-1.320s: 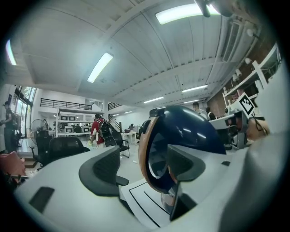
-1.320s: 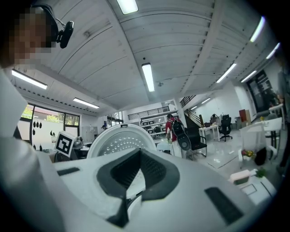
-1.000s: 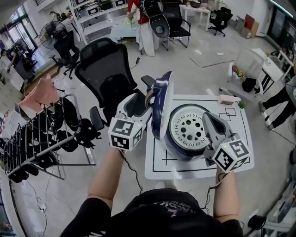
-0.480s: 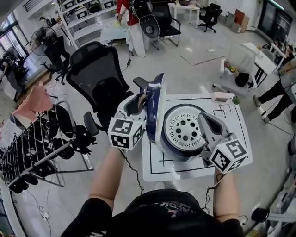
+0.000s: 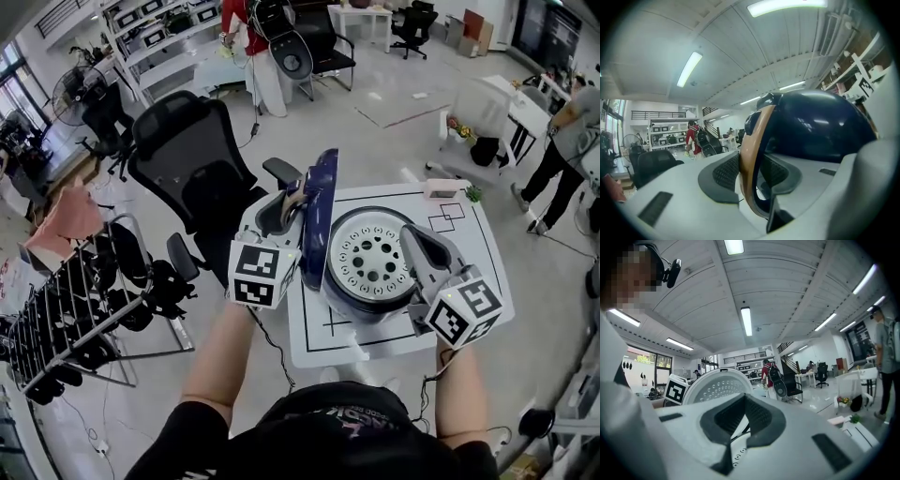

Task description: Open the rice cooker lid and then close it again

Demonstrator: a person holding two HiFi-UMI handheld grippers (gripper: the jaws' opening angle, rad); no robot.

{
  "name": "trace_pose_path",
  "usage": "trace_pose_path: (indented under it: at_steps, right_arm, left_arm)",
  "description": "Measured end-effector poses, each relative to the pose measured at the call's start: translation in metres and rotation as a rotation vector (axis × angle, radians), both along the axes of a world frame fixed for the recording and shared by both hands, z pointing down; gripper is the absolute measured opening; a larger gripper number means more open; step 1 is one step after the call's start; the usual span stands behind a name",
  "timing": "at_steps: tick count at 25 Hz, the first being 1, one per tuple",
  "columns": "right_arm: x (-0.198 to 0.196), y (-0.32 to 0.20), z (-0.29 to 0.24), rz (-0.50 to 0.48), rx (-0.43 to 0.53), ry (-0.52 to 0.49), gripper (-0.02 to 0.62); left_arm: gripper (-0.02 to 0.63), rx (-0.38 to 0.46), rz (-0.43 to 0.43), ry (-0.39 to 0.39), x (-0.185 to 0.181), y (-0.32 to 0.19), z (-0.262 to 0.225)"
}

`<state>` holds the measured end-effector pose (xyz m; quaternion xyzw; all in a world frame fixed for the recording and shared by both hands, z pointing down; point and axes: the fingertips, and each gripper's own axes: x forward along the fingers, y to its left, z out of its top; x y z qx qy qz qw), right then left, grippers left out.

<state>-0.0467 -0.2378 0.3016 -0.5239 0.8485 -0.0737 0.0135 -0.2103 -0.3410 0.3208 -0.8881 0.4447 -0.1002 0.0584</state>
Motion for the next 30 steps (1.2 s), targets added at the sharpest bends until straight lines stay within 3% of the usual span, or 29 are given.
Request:
trace_pose_path:
  at_steps: [9, 17, 24, 30]
  right_arm:
    - [0.006, 0.006, -0.011, 0.016, 0.021, 0.005, 0.002]
    - [0.029, 0.009, -0.028, 0.002, 0.054, 0.02, 0.002]
    - [0.04, 0.002, -0.045, -0.063, 0.074, 0.047, 0.0]
    - [0.035, -0.006, -0.044, -0.153, 0.068, 0.15, 0.002]
  left_arm:
    - [0.138, 0.057, 0.014, -0.14, 0.031, 0.008, -0.004]
    - [0.144, 0.133, 0.041, -0.313, 0.082, 0.022, -0.003]
    - [0.147, 0.161, 0.043, -0.447, 0.115, 0.034, 0.004]
    - [0.15, 0.178, 0.046, -0.535, 0.134, 0.04, 0.013]
